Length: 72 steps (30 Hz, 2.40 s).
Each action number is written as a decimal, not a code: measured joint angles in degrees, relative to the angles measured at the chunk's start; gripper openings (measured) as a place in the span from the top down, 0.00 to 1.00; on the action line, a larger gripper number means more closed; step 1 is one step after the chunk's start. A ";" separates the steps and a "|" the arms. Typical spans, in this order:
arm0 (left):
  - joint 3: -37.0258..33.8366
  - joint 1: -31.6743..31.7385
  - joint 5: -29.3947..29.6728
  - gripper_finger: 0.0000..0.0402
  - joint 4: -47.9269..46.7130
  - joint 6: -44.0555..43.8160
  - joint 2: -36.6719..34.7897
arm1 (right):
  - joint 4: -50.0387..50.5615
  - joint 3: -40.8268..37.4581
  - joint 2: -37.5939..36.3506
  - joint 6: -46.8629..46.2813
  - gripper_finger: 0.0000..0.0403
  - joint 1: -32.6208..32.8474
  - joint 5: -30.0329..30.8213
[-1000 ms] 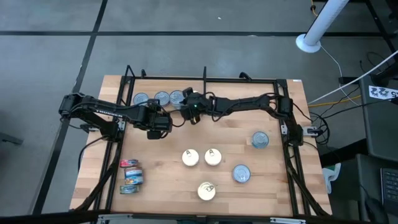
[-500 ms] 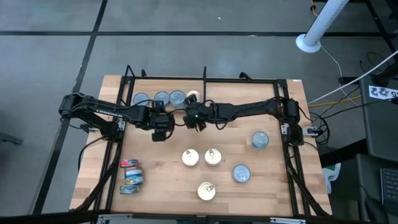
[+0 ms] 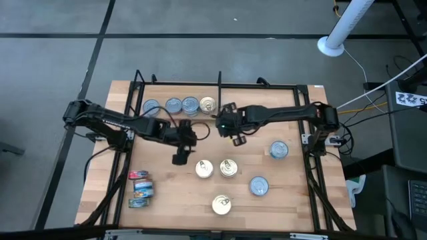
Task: Stack canned seafood by type on shelf
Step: Stack the blue pink tuna can on top of the blue pink tuna can on the shelf
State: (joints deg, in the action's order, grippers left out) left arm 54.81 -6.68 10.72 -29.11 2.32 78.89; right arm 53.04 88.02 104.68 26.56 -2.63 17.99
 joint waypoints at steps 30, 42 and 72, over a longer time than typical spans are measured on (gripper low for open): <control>0.02 -17.02 0.04 0.40 13.75 11.61 20.33 | -11.04 -15.36 -9.09 -11.16 0.70 0.00 -17.63; 0.04 -16.41 10.19 0.65 12.72 12.46 20.92 | -14.47 -15.86 -9.07 -11.14 0.70 0.00 -17.63; 0.07 -3.62 11.64 1.00 11.74 10.97 20.81 | -21.76 -15.86 -9.04 -11.74 0.70 0.00 -21.19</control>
State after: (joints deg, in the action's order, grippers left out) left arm 54.87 -10.30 22.36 -17.37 13.29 99.70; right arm 31.28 72.16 95.64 14.82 -2.63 -3.20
